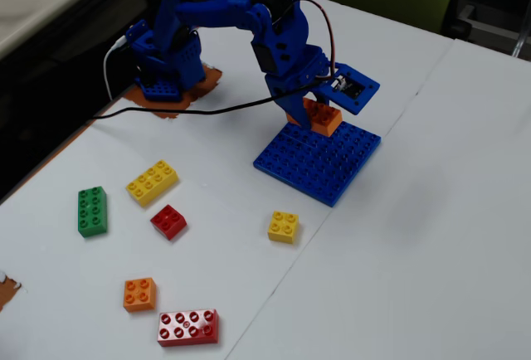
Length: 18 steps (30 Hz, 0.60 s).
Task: Pick up the 2x4 orange block and go up the 8x8 blue block.
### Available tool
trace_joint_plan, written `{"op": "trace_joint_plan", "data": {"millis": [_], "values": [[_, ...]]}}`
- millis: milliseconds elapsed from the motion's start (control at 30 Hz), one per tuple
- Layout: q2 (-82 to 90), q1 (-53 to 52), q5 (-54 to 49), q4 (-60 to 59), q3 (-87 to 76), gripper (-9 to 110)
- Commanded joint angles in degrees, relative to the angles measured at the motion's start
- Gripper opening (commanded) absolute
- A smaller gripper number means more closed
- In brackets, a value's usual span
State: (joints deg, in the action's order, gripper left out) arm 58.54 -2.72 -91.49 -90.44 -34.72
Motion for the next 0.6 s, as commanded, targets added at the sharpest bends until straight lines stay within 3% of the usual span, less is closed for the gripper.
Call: {"op": "trace_joint_plan", "data": {"millis": [0, 567], "values": [[0.70, -0.44, 0.18, -0.35, 3.25, 0], [0.26, -0.35, 0.70, -0.44, 4.31, 0]]}}
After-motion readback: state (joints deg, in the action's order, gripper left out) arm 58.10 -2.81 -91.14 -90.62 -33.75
